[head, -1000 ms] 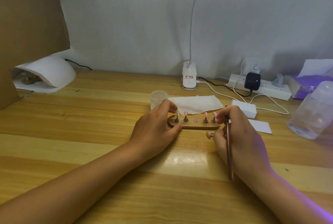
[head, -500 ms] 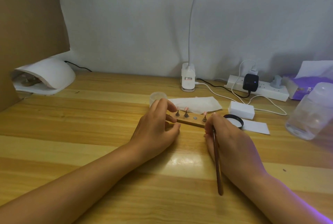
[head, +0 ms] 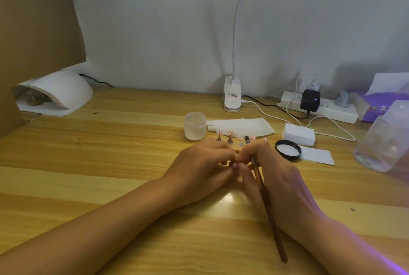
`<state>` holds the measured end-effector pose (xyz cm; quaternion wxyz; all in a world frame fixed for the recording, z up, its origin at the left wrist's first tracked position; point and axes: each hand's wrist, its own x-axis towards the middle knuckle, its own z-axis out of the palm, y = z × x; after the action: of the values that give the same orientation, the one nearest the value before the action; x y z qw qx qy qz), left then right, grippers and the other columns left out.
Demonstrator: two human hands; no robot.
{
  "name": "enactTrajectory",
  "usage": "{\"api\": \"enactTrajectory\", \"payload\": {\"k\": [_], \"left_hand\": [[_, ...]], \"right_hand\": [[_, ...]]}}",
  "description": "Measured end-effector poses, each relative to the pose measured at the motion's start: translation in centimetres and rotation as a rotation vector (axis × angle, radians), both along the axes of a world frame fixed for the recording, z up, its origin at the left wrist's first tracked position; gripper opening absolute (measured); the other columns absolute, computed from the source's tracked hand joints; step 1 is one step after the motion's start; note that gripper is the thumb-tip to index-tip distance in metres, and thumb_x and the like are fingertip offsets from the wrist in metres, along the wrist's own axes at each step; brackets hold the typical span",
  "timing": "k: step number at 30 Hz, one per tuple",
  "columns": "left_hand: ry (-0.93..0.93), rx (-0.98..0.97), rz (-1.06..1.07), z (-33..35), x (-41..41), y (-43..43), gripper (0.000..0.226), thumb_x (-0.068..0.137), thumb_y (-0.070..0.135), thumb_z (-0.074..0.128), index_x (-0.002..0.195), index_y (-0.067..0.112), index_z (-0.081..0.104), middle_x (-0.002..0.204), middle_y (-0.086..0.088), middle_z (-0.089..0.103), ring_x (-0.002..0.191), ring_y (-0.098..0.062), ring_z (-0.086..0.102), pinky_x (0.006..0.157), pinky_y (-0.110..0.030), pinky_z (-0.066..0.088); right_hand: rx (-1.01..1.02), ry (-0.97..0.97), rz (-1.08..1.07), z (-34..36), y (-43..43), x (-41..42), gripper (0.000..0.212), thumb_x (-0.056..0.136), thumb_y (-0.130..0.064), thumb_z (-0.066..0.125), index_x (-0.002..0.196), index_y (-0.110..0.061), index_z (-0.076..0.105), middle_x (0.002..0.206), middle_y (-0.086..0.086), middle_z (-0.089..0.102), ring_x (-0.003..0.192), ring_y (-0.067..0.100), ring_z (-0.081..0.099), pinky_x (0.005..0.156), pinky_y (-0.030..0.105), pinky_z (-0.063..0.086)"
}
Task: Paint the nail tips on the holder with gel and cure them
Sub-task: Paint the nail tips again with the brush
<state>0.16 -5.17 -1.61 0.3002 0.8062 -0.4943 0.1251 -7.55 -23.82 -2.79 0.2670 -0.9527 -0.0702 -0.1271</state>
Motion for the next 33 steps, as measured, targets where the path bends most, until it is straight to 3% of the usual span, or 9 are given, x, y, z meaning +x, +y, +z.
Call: {"api": "enactTrajectory", "payload": {"k": [1, 2, 3, 5, 10, 15, 25, 30, 33], "left_hand": [[0.008, -0.01, 0.002, 0.0, 0.0, 0.0, 0.024, 0.091, 0.034, 0.055, 0.101, 0.021, 0.073, 0.103, 0.009, 0.068, 0.096, -0.014, 0.061, 0.072, -0.04, 0.051], [0.019, -0.019, 0.007, 0.0, 0.1, 0.0, 0.021, 0.091, 0.031, 0.059, 0.101, 0.021, 0.074, 0.102, 0.01, 0.069, 0.095, -0.012, 0.061, 0.072, -0.04, 0.052], [0.034, -0.025, 0.016, 0.1, 0.1, 0.0, 0.019, 0.091, 0.03, 0.062, 0.102, 0.022, 0.075, 0.102, 0.01, 0.069, 0.094, -0.011, 0.062, 0.071, -0.04, 0.052], [0.062, -0.035, 0.037, 0.2, 0.2, 0.1, 0.017, 0.09, 0.03, 0.066, 0.101, 0.022, 0.076, 0.101, 0.01, 0.069, 0.088, -0.009, 0.062, 0.07, -0.04, 0.052], [0.062, -0.011, 0.03, 0.3, 0.0, 0.0, 0.013, 0.089, 0.025, 0.069, 0.1, 0.022, 0.076, 0.1, 0.009, 0.069, 0.083, -0.007, 0.06, 0.068, -0.039, 0.053], [0.049, -0.001, 0.048, 0.4, 0.0, 0.1, 0.014, 0.089, 0.026, 0.07, 0.1, 0.021, 0.077, 0.101, 0.008, 0.07, 0.084, -0.007, 0.059, 0.069, -0.039, 0.053], [0.003, 0.006, 0.064, 0.2, -0.3, 0.0, 0.022, 0.084, 0.043, 0.061, 0.099, 0.03, 0.07, 0.099, 0.016, 0.063, 0.079, 0.001, 0.052, 0.062, -0.024, 0.047], [-0.014, -0.008, 0.116, 0.0, 0.1, 0.0, 0.025, 0.083, 0.044, 0.065, 0.105, 0.033, 0.065, 0.114, 0.015, 0.057, 0.108, -0.005, 0.051, 0.078, -0.036, 0.052], [-0.026, -0.047, 0.154, 0.1, 0.2, 0.0, 0.021, 0.084, 0.035, 0.069, 0.104, 0.031, 0.066, 0.113, 0.012, 0.056, 0.111, -0.007, 0.049, 0.079, -0.037, 0.051]], "right_hand": [[-0.14, -0.005, 0.014, 0.5, 0.5, -0.2, 0.017, 0.095, -0.005, 0.057, 0.08, -0.008, 0.049, 0.122, 0.016, 0.062, 0.11, 0.032, 0.062, 0.09, 0.038, 0.052], [-0.094, -0.159, -0.067, 1.3, 1.5, -0.4, 0.011, 0.094, -0.016, 0.061, 0.093, -0.013, 0.05, 0.109, 0.007, 0.065, 0.096, 0.021, 0.065, 0.077, 0.032, 0.055], [-0.071, -0.34, -0.122, 1.7, 2.4, -0.9, 0.018, 0.092, -0.026, 0.062, 0.102, -0.019, 0.049, 0.099, -0.002, 0.062, 0.084, 0.011, 0.064, 0.066, 0.026, 0.054], [-0.037, -0.417, -0.021, 1.4, 2.4, -2.6, 0.027, 0.088, -0.038, 0.063, 0.106, -0.023, 0.049, 0.092, -0.007, 0.059, 0.076, 0.007, 0.062, 0.058, 0.027, 0.053], [-0.067, -0.443, -0.016, 1.5, 2.3, -1.4, 0.022, 0.09, -0.025, 0.068, 0.103, -0.021, 0.051, 0.089, -0.003, 0.061, 0.078, 0.017, 0.063, 0.057, 0.037, 0.055], [-0.066, -0.423, -0.024, 1.6, 2.6, -1.8, 0.024, 0.088, -0.034, 0.066, 0.103, -0.022, 0.053, 0.089, -0.007, 0.061, 0.076, 0.014, 0.063, 0.055, 0.034, 0.054], [-0.067, -0.426, -0.082, 1.6, 2.5, -1.7, 0.024, 0.085, -0.025, 0.072, 0.1, -0.022, 0.053, 0.082, -0.008, 0.059, 0.07, 0.015, 0.06, 0.052, 0.037, 0.052], [0.009, -0.392, -0.153, 1.7, 2.1, -1.6, 0.023, 0.084, -0.026, 0.069, 0.101, -0.021, 0.053, 0.089, -0.008, 0.061, 0.079, 0.013, 0.063, 0.058, 0.037, 0.055], [-0.014, -0.348, -0.161, 1.7, 1.9, -1.5, 0.023, 0.086, -0.023, 0.068, 0.103, -0.021, 0.052, 0.092, -0.007, 0.061, 0.083, 0.012, 0.062, 0.062, 0.037, 0.056]]}}
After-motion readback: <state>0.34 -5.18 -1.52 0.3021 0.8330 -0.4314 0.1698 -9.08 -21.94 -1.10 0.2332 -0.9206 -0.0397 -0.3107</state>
